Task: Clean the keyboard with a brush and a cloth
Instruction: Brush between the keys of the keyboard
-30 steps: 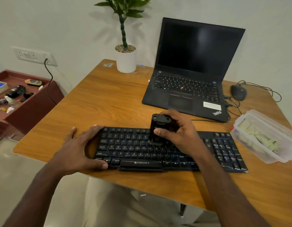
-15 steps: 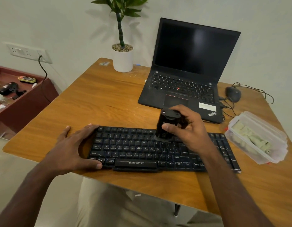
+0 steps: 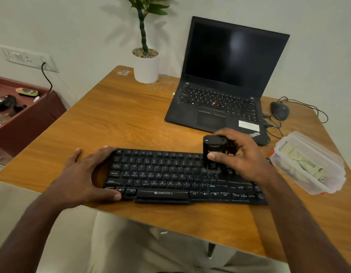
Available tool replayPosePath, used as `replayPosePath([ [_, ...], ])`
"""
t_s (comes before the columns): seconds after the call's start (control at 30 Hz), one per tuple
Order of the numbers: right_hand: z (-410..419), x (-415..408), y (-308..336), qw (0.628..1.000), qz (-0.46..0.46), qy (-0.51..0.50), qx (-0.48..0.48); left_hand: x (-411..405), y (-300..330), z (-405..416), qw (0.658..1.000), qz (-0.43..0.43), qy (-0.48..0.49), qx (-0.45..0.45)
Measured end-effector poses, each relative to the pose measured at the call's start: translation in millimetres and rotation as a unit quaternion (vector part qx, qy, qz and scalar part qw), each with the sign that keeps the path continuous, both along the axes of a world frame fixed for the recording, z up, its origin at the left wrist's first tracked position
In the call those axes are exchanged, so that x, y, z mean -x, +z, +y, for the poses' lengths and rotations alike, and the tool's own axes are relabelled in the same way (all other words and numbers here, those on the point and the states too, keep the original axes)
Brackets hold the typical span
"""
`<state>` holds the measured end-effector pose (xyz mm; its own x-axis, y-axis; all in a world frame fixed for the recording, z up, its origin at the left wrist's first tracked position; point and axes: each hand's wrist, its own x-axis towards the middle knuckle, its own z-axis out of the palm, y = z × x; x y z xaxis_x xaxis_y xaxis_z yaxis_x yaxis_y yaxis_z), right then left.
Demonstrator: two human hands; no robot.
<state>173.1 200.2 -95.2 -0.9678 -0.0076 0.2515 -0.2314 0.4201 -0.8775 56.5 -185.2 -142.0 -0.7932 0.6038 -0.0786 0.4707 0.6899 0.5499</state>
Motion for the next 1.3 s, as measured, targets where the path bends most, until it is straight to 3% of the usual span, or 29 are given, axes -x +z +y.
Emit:
replayPosePath([
  [0.23,-34.7,12.0,-8.0,0.997,0.052,-0.02,0.055,11.0,-9.2,-2.9,1.0,0.006,-0.015,0.022],
  [0.63,9.5,-9.3,-2.1,0.998,0.016,-0.049,-0.033,29.1,-8.6,3.4,0.999,-0.002,-0.029,0.016],
  [0.8,7.7,-8.1,-2.2,0.995,0.047,-0.093,-0.005,32.9,-11.0,4.4,0.999,0.01,-0.037,0.015],
  [1.3,3.9,-2.8,-10.8,0.993,0.055,-0.101,0.009,30.1,-14.2,5.6,0.998,0.041,-0.036,-0.013],
])
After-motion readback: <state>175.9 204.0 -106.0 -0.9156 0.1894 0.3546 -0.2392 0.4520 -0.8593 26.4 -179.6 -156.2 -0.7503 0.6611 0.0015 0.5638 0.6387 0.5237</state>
